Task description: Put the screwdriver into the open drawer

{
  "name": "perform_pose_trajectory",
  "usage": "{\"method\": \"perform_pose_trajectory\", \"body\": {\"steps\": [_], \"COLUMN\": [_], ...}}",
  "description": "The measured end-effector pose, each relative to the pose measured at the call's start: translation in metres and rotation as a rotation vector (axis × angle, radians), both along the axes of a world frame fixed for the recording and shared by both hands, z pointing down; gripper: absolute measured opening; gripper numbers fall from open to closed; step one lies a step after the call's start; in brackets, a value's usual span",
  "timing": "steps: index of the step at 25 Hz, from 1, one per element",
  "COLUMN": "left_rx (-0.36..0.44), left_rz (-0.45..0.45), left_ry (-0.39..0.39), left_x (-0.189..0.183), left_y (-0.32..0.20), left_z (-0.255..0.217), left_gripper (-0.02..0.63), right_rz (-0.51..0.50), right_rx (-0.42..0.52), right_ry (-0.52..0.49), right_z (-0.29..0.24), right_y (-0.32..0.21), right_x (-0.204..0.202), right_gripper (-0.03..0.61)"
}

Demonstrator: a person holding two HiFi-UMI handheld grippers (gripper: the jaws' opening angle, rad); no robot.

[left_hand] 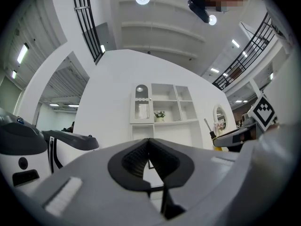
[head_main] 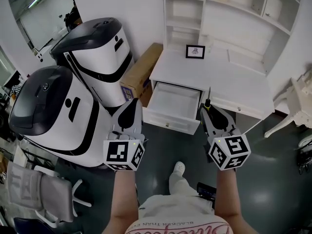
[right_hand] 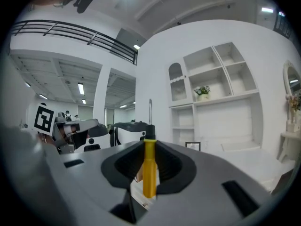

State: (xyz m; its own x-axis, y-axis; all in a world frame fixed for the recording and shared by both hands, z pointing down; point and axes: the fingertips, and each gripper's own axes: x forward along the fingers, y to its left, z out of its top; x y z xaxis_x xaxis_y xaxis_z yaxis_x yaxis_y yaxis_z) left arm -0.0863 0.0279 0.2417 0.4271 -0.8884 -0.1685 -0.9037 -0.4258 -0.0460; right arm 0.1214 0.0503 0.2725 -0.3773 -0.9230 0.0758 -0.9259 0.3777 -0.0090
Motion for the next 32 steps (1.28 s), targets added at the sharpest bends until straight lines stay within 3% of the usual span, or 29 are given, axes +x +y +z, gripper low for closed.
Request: {"method": "perform_pose_trajectory", "body": {"steps": [15,32], "left_rx": [-0.044,-0.136], "left_rz": [-0.07,-0.103], "left_ry": [-0.026,-0.018], "left_x": [0.036,0.039], "left_y": [-0.145,-0.21], "left_z": [0.009,0.047], "left_gripper": [0.009,0.009], "right_rz": [-0.02,-0.069], "right_rx": [-0.032,-0.135], "right_ry": [-0.031,-0.011], "right_z": [0.008,0.047], "right_y": [-0.146,-0.217], "right_x": [0.053,0.055], "right_gripper": [0.077,0.077]}}
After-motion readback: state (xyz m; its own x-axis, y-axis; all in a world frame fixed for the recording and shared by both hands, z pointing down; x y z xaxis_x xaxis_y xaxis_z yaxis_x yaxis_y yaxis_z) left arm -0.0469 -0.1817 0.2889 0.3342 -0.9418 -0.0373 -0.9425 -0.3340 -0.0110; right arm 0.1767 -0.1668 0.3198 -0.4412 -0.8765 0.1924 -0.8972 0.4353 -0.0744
